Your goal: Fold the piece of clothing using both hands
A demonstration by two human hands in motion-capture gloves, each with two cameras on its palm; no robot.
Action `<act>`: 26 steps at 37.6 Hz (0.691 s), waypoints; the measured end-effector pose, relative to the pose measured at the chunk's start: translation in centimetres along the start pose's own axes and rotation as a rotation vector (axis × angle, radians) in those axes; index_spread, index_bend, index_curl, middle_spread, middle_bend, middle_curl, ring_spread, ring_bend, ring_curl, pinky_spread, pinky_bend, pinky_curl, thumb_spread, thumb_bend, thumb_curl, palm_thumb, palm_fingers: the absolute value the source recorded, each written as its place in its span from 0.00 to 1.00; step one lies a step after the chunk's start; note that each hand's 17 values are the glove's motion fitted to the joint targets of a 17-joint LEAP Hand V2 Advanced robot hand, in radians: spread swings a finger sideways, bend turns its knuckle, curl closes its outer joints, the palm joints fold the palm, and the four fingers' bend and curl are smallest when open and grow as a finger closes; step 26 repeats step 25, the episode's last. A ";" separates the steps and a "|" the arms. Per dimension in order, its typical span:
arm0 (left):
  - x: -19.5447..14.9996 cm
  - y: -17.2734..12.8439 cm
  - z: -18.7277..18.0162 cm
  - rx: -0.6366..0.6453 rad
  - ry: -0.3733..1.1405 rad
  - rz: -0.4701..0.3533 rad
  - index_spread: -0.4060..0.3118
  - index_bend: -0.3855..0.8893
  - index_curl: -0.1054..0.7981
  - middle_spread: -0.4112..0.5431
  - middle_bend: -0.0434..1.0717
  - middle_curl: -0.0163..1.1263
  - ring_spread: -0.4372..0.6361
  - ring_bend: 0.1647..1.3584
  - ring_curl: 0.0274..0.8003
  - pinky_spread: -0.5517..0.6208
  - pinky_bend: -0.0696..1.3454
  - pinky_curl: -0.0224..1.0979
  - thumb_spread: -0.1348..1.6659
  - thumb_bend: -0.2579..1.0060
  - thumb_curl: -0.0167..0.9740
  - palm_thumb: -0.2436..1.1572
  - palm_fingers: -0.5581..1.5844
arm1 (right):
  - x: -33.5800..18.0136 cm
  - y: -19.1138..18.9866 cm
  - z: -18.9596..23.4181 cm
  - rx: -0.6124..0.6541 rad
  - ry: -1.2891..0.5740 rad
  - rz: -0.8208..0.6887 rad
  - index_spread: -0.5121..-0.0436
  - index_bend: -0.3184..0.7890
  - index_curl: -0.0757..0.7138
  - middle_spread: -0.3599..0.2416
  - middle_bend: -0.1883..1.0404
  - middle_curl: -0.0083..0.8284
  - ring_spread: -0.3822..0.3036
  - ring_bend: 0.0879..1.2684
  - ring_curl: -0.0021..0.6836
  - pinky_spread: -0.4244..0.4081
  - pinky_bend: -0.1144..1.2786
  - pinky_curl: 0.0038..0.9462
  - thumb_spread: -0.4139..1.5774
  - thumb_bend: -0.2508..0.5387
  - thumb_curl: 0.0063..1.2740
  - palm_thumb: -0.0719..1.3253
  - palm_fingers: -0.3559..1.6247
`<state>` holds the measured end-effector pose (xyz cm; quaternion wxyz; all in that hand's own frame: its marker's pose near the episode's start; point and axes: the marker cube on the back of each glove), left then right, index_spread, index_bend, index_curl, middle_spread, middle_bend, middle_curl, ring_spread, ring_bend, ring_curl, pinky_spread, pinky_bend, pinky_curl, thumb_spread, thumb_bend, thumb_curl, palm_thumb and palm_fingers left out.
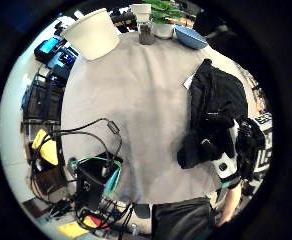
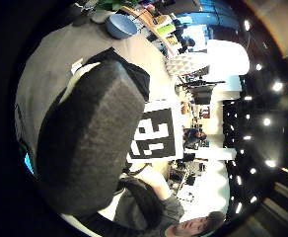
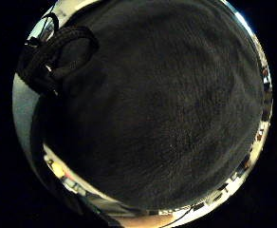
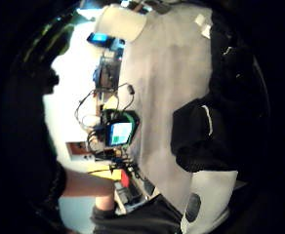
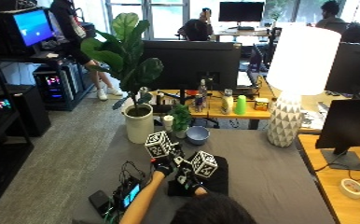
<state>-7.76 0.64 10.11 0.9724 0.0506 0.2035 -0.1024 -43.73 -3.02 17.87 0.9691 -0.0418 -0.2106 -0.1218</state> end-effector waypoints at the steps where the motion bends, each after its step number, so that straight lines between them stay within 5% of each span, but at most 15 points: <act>1: 0.4 0.7 -0.7 0.023 -0.017 -0.005 0.49 0.43 0.51 0.54 0.19 0.27 0.58 0.33 0.36 0.69 0.27 0.33 0.75 0.19 0.21 0.19 0.43 | 0.0 0.1 -0.5 0.000 -0.006 -0.004 0.71 0.33 0.33 0.48 0.40 0.59 0.29 0.50 0.70 0.22 0.64 0.48 0.69 0.29 0.42 0.70 0.70; 5: 0.9 1.8 -2.0 0.098 -0.086 -0.032 0.49 0.43 0.51 0.53 0.19 0.27 0.58 0.33 0.36 0.68 0.27 0.33 0.75 0.19 0.21 0.19 0.43 | 0.3 0.2 -3.4 0.052 -0.048 -0.017 0.71 0.34 0.33 0.49 0.39 0.59 0.31 0.49 0.69 0.24 0.61 0.48 0.72 0.30 0.42 0.70 0.70; 11: -0.3 -0.9 1.1 -0.050 -0.004 -0.001 0.49 0.43 0.51 0.54 0.19 0.27 0.57 0.33 0.36 0.68 0.27 0.33 0.75 0.19 0.21 0.19 0.43 | 3.6 -0.3 -9.4 0.140 -0.062 -0.042 0.71 0.35 0.33 0.50 0.39 0.59 0.33 0.47 0.67 0.26 0.58 0.46 0.75 0.31 0.41 0.72 0.72; 17: -0.5 -1.5 1.3 -0.057 -0.022 0.002 0.49 0.43 0.51 0.53 0.19 0.28 0.57 0.34 0.37 0.68 0.26 0.33 0.75 0.19 0.21 0.19 0.43 | 9.1 -2.9 -13.4 0.290 0.008 0.015 0.72 0.36 0.33 0.51 0.39 0.58 0.33 0.45 0.66 0.27 0.56 0.45 0.77 0.31 0.41 0.72 0.74; 21: -0.7 -1.1 1.0 -0.107 -0.042 -0.001 0.49 0.43 0.51 0.53 0.19 0.28 0.57 0.34 0.37 0.68 0.26 0.33 0.75 0.19 0.22 0.19 0.43 | 7.0 1.4 -15.7 0.238 -0.063 0.017 0.73 0.37 0.34 0.51 0.39 0.59 0.34 0.44 0.66 0.27 0.55 0.45 0.78 0.30 0.41 0.73 0.74; 26: -0.7 -0.6 -0.3 -0.124 -0.062 -0.006 0.49 0.43 0.51 0.53 0.19 0.28 0.57 0.33 0.37 0.68 0.26 0.33 0.75 0.19 0.22 0.19 0.43 | 7.1 -0.1 -16.1 0.402 -0.073 -0.086 0.72 0.37 0.35 0.52 0.39 0.59 0.34 0.44 0.66 0.28 0.54 0.45 0.78 0.31 0.41 0.73 0.75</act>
